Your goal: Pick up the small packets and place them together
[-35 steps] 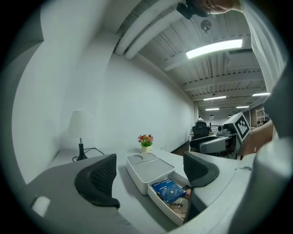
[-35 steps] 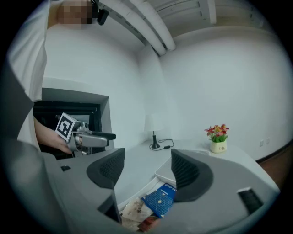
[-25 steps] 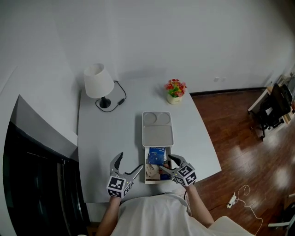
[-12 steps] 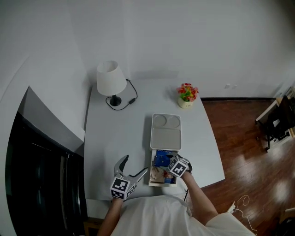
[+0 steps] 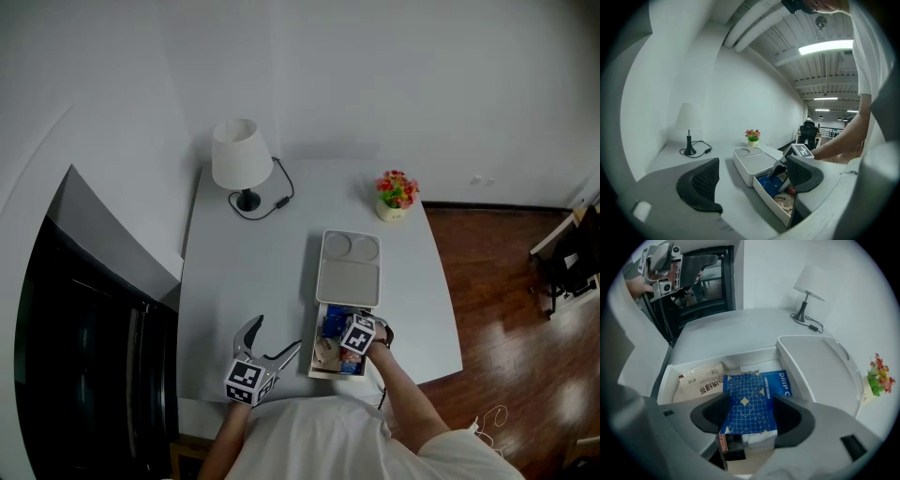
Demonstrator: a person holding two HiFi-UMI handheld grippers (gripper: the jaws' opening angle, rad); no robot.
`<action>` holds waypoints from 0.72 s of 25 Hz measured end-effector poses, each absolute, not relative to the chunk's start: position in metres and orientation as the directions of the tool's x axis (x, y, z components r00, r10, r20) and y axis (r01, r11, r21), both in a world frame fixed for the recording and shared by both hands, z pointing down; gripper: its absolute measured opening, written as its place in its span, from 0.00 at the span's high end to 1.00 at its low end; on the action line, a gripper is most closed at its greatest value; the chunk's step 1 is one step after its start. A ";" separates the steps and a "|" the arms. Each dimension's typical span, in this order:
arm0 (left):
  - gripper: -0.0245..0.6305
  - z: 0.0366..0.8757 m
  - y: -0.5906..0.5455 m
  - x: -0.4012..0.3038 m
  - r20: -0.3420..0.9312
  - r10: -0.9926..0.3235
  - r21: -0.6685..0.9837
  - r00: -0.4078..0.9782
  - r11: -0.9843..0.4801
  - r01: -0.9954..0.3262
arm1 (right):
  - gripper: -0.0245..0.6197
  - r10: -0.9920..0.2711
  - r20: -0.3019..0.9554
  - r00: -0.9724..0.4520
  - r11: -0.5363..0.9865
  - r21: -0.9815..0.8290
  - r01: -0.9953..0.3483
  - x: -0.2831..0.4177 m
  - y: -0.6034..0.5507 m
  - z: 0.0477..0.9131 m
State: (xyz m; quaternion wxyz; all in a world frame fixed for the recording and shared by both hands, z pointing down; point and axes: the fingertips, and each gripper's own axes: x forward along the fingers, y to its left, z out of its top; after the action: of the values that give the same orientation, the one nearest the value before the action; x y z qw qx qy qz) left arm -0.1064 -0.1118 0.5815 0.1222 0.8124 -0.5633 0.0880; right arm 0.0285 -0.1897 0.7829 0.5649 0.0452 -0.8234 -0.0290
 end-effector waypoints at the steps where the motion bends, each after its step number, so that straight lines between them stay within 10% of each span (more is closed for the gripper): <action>1: 0.29 0.582 -0.112 -0.107 0.282 -0.894 0.101 0.349 -0.335 -0.937 | 0.51 -0.115 0.929 -0.352 0.993 0.109 -0.036 0.028 -0.191 0.784; 18: 0.29 0.583 -0.102 -0.105 0.276 -0.894 0.114 0.352 -0.333 -0.936 | 0.80 -0.188 0.881 -0.435 0.982 0.170 -0.082 0.038 -0.171 0.748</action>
State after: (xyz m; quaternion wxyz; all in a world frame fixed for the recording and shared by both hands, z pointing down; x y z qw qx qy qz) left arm -0.1047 -0.1017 0.5834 0.1267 0.8123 -0.5634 0.0820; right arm 0.0378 -0.1709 0.7485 0.5256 0.0800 -0.8454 -0.0505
